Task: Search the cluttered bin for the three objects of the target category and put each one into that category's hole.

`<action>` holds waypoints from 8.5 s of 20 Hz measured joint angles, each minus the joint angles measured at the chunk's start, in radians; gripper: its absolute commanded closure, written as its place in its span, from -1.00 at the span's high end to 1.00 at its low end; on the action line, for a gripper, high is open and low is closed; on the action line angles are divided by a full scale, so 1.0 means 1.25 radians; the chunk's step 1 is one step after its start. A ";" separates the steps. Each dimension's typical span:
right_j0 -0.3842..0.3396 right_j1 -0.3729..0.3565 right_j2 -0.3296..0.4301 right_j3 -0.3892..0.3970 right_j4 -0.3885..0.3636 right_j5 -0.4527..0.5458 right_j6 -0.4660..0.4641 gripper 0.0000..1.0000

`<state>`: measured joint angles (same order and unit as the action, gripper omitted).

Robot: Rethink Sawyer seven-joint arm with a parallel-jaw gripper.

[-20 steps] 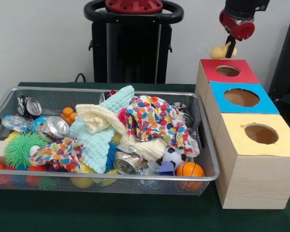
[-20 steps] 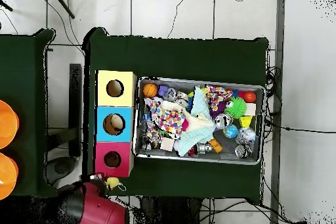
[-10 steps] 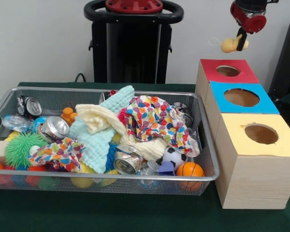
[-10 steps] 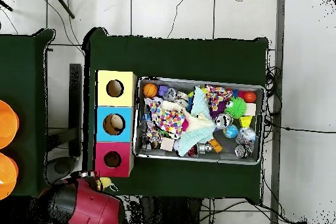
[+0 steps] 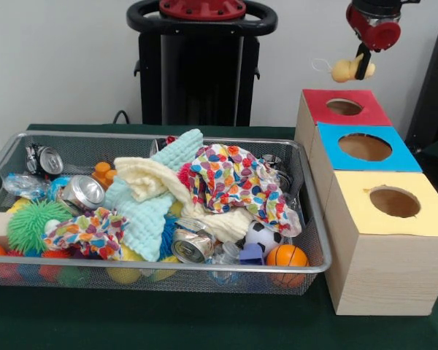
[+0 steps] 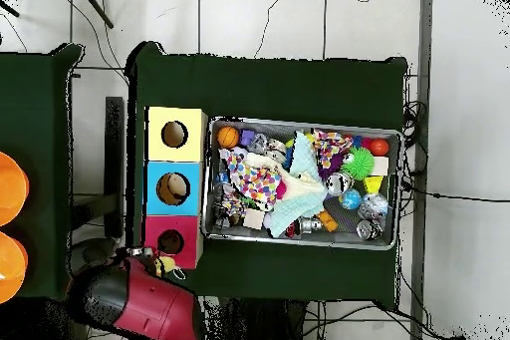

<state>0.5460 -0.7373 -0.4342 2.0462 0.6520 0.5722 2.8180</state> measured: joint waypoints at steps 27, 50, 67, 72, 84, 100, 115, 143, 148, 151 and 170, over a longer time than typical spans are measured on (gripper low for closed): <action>-0.068 0.076 -0.001 -0.111 0.000 0.000 0.000 -1.00; -0.043 0.094 0.003 -0.115 0.000 -0.040 0.000 -1.00; -0.057 0.079 0.043 -0.070 0.004 -0.154 0.000 -1.00; -0.048 0.078 0.043 -0.070 0.004 -0.154 0.000 -1.00; -0.007 0.054 0.044 -0.026 0.004 -0.153 0.000 -1.00; -0.023 0.028 0.081 0.045 0.027 -0.219 0.000 -1.00; -0.022 0.025 0.086 0.054 0.038 -0.237 0.000 -1.00; -0.228 0.083 0.285 0.114 -0.048 -0.500 0.000 -1.00; -0.229 0.083 0.286 0.117 -0.050 -0.496 0.000 1.00; -0.228 0.078 0.287 0.127 -0.052 -0.492 0.000 1.00; -0.232 0.078 0.291 0.128 -0.054 -0.493 0.000 1.00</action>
<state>0.2555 -0.6403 -0.0707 2.2062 0.5840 -0.0442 2.8184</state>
